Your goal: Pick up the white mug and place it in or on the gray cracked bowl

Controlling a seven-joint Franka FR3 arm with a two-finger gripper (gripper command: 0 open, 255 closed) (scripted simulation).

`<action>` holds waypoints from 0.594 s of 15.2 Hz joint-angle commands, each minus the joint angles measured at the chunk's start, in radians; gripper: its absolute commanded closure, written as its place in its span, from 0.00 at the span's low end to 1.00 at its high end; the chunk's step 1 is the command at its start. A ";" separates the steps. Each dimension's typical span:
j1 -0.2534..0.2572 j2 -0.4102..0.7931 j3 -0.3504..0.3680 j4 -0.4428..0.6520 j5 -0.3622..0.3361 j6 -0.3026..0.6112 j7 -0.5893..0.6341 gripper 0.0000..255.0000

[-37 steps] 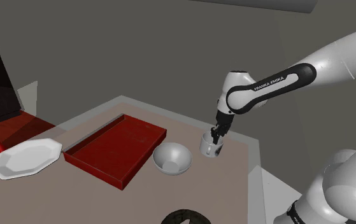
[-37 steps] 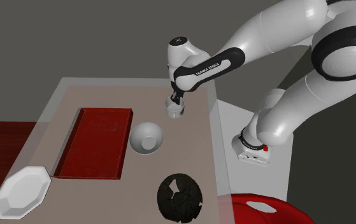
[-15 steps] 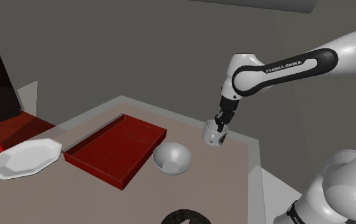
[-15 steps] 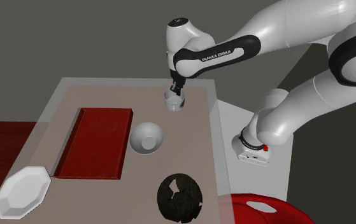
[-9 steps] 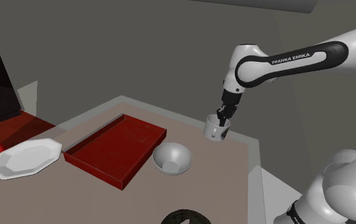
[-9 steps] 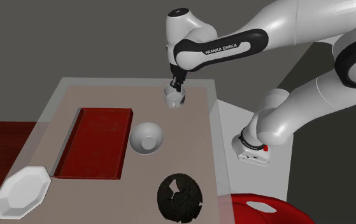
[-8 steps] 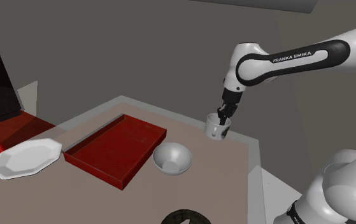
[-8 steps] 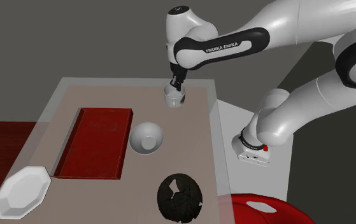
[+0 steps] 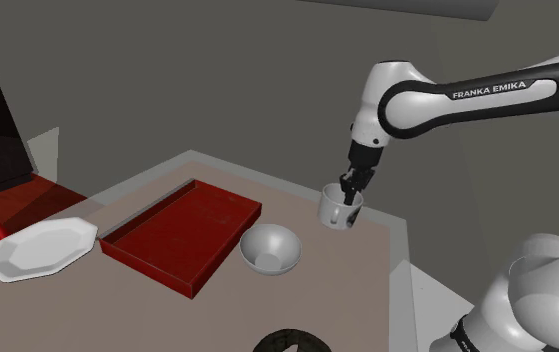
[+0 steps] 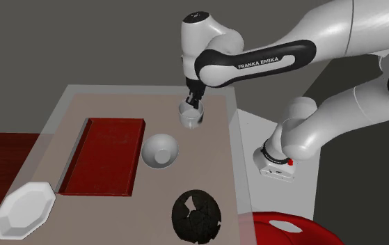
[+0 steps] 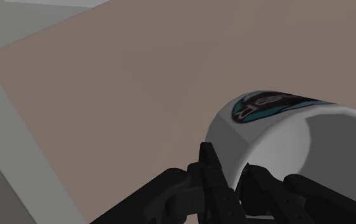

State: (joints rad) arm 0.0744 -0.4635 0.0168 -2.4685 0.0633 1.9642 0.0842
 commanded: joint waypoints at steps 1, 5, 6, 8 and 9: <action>0.025 -0.041 0.037 -0.026 0.022 -0.012 0.050 1.00; 0.074 -0.097 0.110 -0.063 0.069 -0.023 0.142 1.00; 0.087 -0.108 0.128 -0.070 0.082 -0.026 0.166 1.00; 0.114 -0.126 0.167 -0.079 0.109 -0.030 0.214 1.00; 0.127 -0.134 0.186 -0.081 0.122 -0.032 0.238 1.00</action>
State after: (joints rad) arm 0.1861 -0.5921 0.1801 -2.5476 0.1697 1.9316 0.2925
